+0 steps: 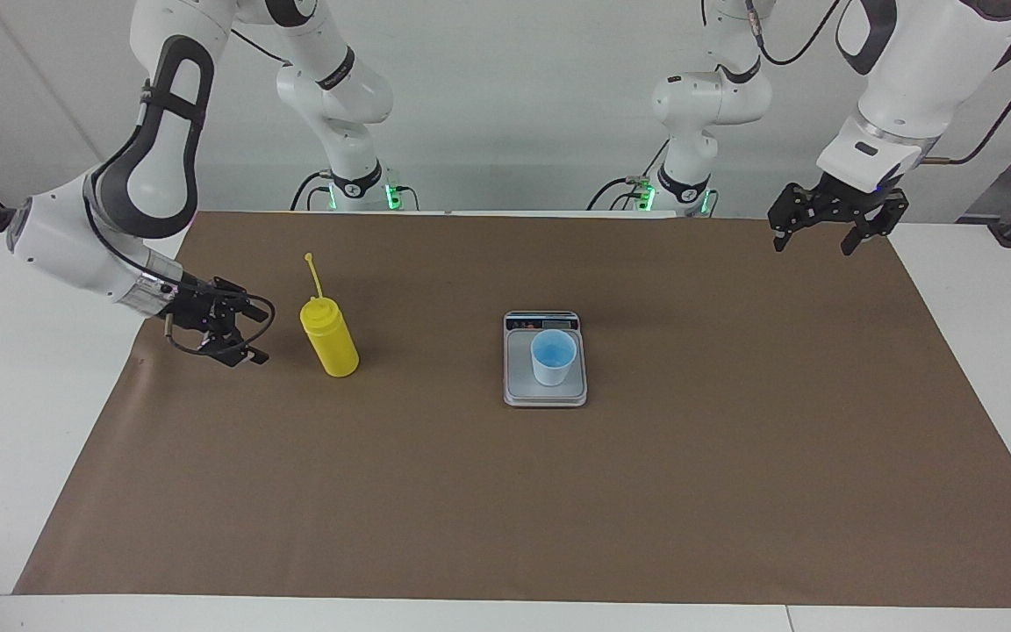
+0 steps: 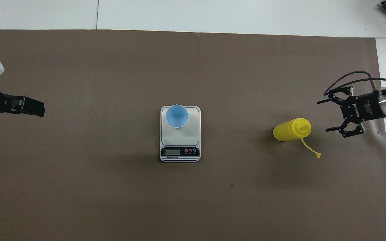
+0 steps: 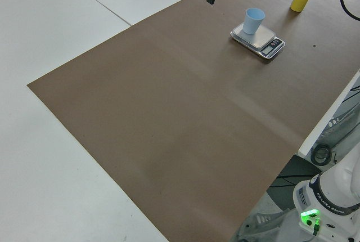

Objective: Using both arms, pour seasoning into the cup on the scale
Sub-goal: 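Close the right gripper around the yellow squeeze bottle, then lift the yellow bottle with the right gripper over the blue cup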

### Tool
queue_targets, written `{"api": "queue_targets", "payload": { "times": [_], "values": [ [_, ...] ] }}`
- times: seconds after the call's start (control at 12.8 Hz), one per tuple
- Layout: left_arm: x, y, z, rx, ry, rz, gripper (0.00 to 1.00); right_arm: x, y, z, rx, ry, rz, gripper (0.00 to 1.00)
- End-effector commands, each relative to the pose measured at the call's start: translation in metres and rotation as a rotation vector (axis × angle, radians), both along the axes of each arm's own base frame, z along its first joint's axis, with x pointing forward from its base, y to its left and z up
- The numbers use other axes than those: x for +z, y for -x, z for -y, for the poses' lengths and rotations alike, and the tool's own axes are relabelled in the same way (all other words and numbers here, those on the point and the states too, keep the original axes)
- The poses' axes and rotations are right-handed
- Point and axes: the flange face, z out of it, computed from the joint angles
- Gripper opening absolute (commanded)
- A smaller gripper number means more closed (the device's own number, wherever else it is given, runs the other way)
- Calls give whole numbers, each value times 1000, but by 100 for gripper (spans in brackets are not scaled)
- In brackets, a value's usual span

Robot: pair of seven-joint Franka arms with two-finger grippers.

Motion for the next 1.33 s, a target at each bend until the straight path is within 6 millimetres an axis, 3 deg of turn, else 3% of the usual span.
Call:
{"api": "queue_targets", "payload": {
  "times": [0.0,0.55,1.25],
  "values": [
    [7,4,-8,4,9,-12,100,-57,-4,5,17,-119,24,100],
    [15,0,-12,15,25,-14,100,-75,34,-33,-8,-307,-82,100],
    [11,1,-8,7,26,-9,100,-79,33,-51,-111,-324,-136,100]
  ]
}}
